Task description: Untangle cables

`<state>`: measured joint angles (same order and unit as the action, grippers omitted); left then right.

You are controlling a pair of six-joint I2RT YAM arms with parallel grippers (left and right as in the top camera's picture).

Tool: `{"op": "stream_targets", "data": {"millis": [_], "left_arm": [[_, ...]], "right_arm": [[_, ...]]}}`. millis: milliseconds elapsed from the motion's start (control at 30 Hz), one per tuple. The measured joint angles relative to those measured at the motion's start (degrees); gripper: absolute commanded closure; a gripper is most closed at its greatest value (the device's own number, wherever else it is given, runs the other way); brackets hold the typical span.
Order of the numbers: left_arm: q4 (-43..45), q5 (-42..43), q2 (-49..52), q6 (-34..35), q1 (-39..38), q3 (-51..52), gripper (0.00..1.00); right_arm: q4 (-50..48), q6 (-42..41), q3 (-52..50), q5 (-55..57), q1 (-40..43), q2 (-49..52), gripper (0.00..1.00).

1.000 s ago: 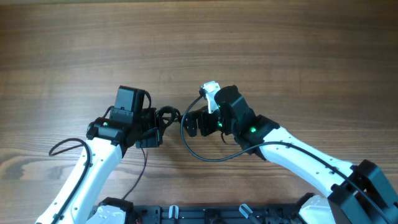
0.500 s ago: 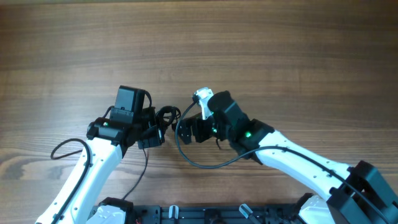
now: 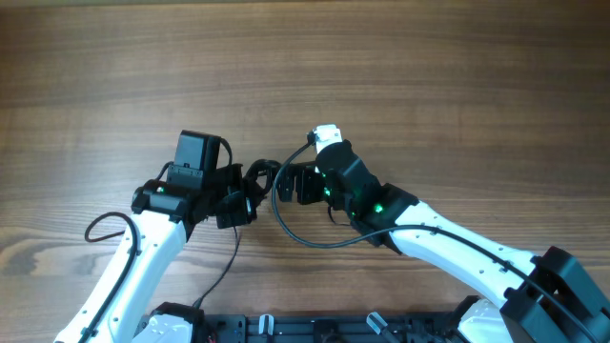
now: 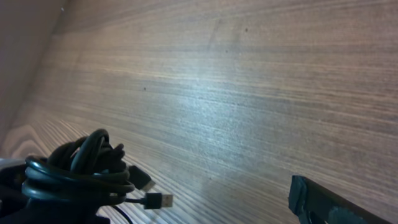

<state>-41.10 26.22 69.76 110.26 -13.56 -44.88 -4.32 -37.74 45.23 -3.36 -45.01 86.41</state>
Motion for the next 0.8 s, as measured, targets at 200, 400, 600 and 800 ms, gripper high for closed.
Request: {"op": "stream_targets", "data": {"millis": [200,400,600,800], "left_arm": [[0.52,6.05,0.0,-3.1,0.24,0.0,0.96],[2.78,10.56,0.22,-11.63,0.68,0.02,0.96],[9.49,12.7,0.59,-22.49,2.64,0.11,0.96],[18.91,12.61,0.74,-28.2,2.71,0.28,0.96]], "right_arm": [[-1.03,-5.99,0.0,1.09,0.15,-0.02,0.16],[9.6,-11.91,0.33,6.34,1.36,-0.04,0.19],[20.68,-9.51,0.76,4.22,7.15,-0.28,0.18],[22.95,0.7,1.25,-0.31,11.91,-0.66,0.18]]}}
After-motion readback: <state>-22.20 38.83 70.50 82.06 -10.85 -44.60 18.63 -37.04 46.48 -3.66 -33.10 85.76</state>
